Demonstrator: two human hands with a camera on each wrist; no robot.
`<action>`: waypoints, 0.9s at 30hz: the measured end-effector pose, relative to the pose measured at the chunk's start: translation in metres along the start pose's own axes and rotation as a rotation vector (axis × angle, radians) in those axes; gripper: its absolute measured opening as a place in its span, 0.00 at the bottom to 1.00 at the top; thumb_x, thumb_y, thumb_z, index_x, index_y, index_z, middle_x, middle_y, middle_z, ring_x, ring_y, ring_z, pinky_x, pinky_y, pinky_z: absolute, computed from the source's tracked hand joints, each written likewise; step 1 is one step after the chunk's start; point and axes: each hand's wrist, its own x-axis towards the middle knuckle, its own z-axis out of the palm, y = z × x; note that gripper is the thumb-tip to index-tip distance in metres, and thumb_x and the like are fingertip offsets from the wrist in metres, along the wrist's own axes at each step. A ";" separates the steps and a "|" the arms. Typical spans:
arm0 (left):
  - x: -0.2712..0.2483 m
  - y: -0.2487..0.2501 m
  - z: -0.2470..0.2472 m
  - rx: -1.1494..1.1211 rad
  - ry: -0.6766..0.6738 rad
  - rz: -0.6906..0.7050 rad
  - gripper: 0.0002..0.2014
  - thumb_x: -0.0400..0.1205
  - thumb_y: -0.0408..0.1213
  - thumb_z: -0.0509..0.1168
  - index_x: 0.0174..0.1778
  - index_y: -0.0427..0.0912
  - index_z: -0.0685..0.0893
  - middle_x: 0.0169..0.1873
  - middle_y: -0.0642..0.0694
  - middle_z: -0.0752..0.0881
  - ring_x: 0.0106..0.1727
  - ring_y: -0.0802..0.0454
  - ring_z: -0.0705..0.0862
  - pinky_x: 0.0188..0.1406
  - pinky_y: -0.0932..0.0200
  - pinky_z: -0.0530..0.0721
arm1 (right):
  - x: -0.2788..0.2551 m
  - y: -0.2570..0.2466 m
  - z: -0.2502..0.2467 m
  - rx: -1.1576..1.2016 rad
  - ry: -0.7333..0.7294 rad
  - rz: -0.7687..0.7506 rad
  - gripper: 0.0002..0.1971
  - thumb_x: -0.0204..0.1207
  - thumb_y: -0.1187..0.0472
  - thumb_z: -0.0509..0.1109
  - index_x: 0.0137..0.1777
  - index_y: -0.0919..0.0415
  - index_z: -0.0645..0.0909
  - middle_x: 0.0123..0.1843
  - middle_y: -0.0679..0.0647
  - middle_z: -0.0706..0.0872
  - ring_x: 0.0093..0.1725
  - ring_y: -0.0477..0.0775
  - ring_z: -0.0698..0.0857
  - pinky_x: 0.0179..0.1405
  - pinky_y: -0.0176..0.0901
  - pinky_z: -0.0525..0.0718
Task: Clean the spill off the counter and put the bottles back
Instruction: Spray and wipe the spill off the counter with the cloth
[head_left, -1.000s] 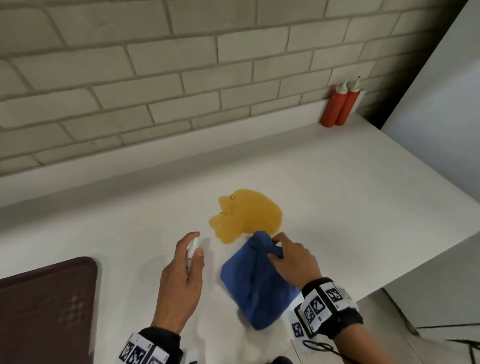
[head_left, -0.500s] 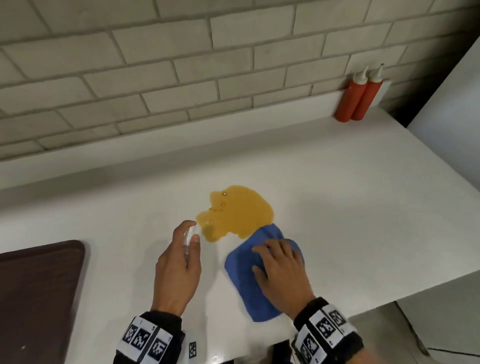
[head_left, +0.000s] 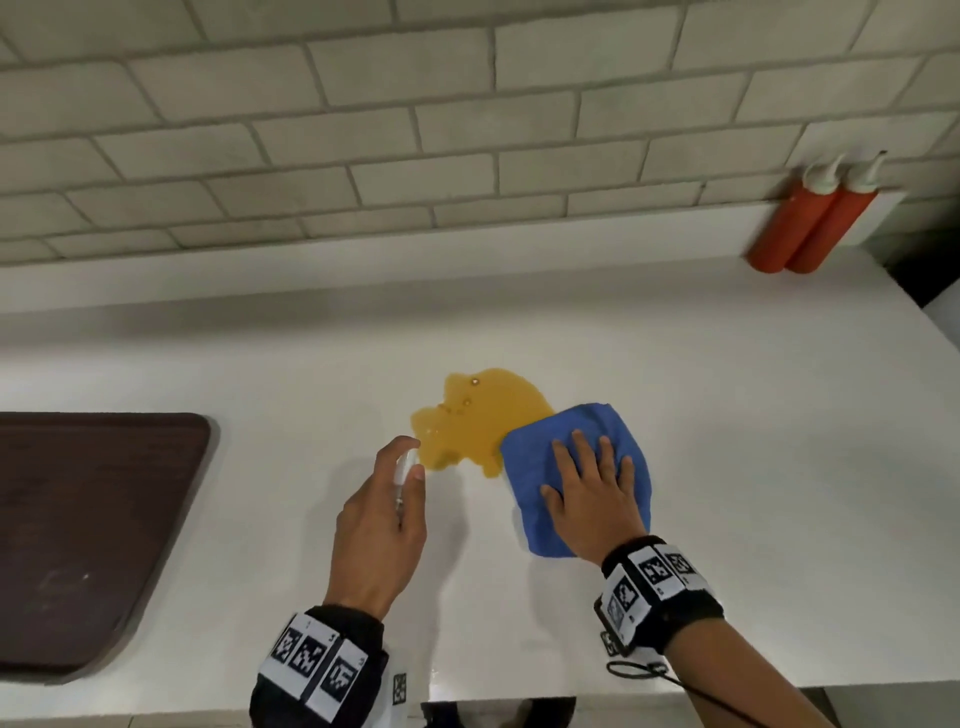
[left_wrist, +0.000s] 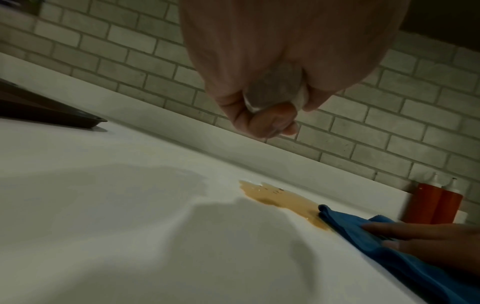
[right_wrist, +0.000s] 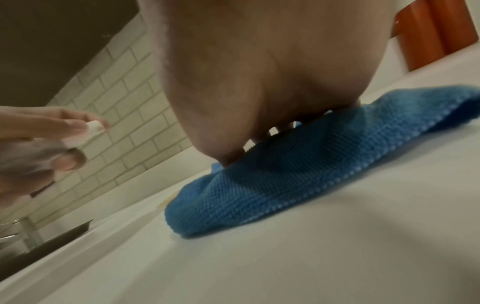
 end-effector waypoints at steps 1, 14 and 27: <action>0.001 0.000 0.000 0.010 0.006 -0.001 0.13 0.90 0.47 0.55 0.70 0.59 0.74 0.23 0.54 0.77 0.26 0.58 0.79 0.30 0.66 0.72 | 0.008 0.002 -0.004 -0.006 -0.008 -0.010 0.38 0.78 0.38 0.41 0.82 0.57 0.65 0.84 0.61 0.64 0.81 0.73 0.62 0.75 0.76 0.61; 0.008 -0.019 -0.017 -0.023 0.041 -0.032 0.15 0.90 0.46 0.55 0.72 0.60 0.74 0.22 0.53 0.76 0.26 0.53 0.80 0.33 0.55 0.78 | 0.101 -0.034 -0.042 -0.036 -0.141 -0.028 0.33 0.86 0.42 0.42 0.86 0.53 0.36 0.87 0.54 0.34 0.85 0.66 0.35 0.81 0.71 0.38; 0.025 -0.054 -0.046 -0.102 0.019 -0.030 0.14 0.89 0.48 0.55 0.71 0.64 0.73 0.25 0.45 0.82 0.27 0.52 0.82 0.33 0.55 0.81 | 0.025 -0.045 -0.003 -0.060 -0.116 -0.019 0.40 0.82 0.37 0.30 0.81 0.55 0.69 0.82 0.57 0.69 0.78 0.69 0.72 0.70 0.74 0.70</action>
